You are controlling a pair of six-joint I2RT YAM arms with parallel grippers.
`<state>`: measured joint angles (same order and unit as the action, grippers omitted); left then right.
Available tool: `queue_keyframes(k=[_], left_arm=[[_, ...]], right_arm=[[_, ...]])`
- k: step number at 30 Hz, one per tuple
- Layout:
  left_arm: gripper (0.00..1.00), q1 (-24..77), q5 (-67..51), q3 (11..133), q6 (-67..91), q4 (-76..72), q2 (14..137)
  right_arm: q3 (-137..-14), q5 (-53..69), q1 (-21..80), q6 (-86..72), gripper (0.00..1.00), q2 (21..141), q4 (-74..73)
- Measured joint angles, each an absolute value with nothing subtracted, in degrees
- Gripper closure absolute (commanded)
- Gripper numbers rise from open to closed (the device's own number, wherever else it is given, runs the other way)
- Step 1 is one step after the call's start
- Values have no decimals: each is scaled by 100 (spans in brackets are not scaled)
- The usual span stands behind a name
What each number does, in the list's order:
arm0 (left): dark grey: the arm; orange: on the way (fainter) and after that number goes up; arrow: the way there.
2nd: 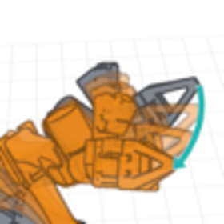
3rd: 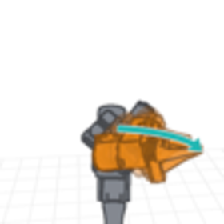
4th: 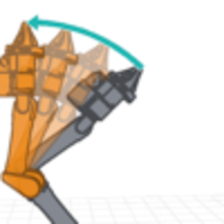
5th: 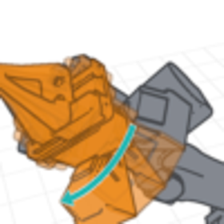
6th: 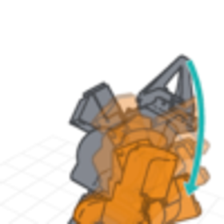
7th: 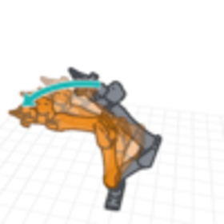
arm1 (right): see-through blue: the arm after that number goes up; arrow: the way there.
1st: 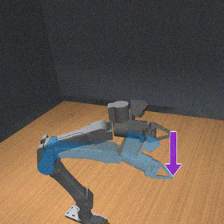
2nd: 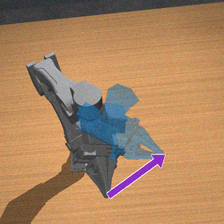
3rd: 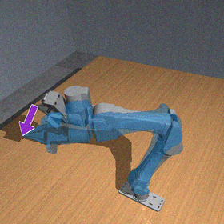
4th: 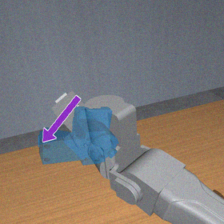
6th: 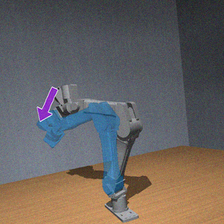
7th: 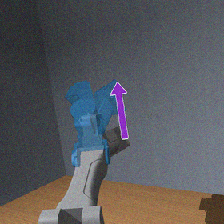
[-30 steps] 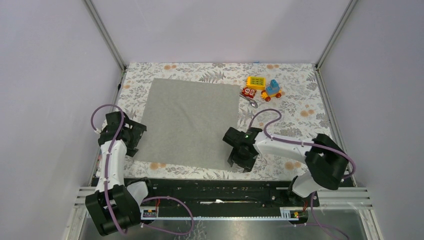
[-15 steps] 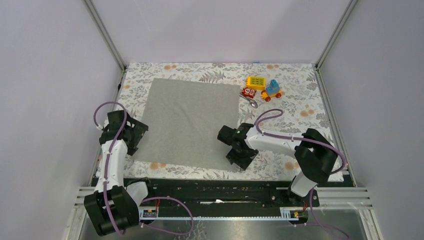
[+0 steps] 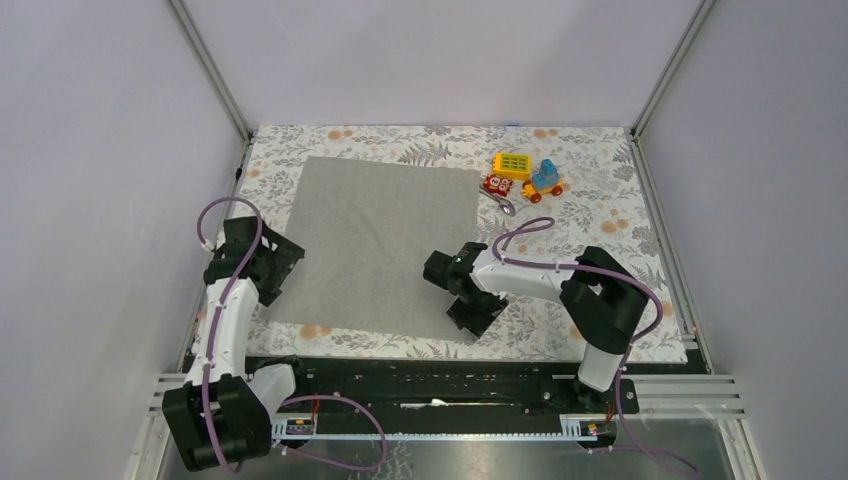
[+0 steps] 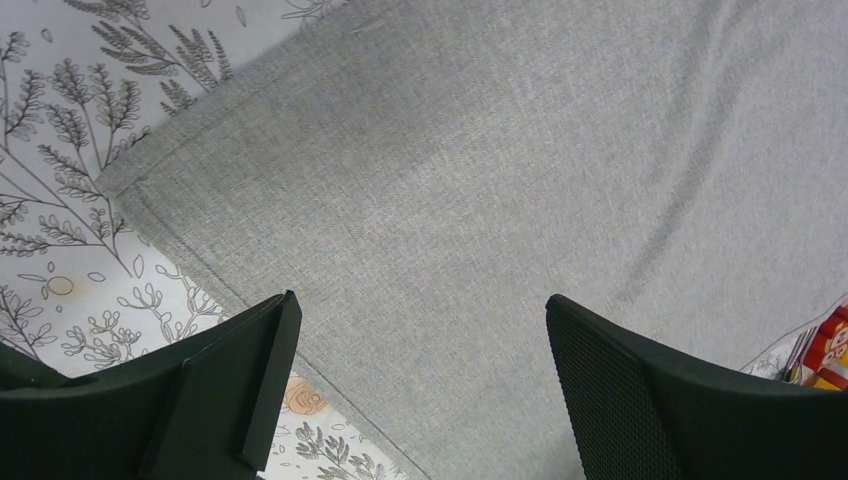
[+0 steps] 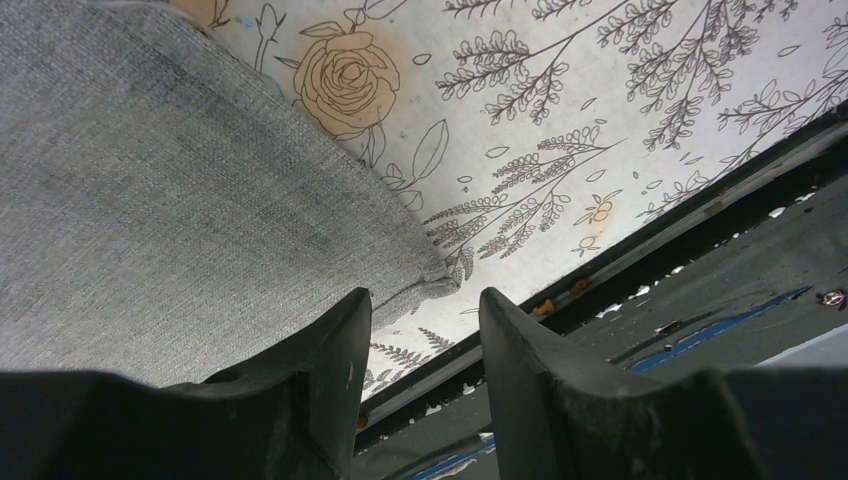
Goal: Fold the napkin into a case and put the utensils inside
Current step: Pick up the flattened napkin from the center of the board.
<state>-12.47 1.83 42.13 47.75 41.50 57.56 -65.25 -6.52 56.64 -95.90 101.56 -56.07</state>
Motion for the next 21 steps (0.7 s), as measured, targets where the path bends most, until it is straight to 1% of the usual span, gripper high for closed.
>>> queue_keyframes(k=[17,18,21], left_arm=[[1,-1039,198,4316,4737,4123,5979],[1,-1037,198,4316,4737,4123,5981],[1,-1017,198,4316,4731,4123,5981]], right_arm=[[-6593,-491,5708,-9937,51,10497,-5590],[-6584,-489,5708,-9966,51,10497,-5581],[-6545,-491,5708,-10053,58,10481,-5535]])
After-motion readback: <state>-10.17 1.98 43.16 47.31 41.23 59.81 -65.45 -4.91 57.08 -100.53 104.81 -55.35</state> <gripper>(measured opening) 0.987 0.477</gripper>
